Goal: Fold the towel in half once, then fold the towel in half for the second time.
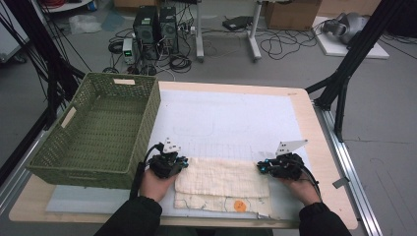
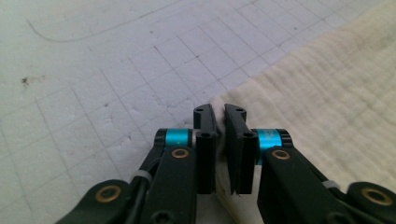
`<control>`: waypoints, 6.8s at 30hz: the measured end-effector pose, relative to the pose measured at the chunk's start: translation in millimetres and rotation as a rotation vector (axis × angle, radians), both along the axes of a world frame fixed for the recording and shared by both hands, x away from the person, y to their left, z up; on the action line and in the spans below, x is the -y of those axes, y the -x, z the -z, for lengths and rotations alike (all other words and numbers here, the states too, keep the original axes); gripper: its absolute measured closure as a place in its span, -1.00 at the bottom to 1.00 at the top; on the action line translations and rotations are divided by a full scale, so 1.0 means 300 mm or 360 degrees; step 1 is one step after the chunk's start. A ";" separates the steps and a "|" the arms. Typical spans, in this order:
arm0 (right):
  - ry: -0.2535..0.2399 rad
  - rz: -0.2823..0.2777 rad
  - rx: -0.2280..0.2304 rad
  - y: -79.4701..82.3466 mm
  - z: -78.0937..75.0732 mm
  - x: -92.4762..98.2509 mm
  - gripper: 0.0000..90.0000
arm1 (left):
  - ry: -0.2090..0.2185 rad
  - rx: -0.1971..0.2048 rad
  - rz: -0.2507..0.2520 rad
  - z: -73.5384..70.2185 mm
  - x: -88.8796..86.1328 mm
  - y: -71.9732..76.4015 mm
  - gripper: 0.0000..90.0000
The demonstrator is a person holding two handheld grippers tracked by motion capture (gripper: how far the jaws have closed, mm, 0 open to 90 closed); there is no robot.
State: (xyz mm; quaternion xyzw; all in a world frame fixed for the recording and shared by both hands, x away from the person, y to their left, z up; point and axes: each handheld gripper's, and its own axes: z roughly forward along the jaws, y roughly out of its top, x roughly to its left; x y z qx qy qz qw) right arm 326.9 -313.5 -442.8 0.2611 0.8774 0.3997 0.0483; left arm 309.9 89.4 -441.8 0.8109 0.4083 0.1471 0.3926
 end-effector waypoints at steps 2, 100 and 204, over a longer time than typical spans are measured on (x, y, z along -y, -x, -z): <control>0.0024 -0.0005 -0.0001 -0.013 -0.009 -0.003 0.87 | 0.0068 0.0023 -0.0067 -0.002 -0.003 -0.008 0.89; -0.0017 -0.0081 0.0021 0.192 -0.009 -0.006 0.97 | 0.0168 -0.0024 0.0349 -0.031 -0.046 0.140 0.99; 0.0031 0.0190 0.0021 -0.091 0.003 -0.055 0.83 | 0.0029 -0.0051 -0.0115 0.005 0.030 -0.126 0.97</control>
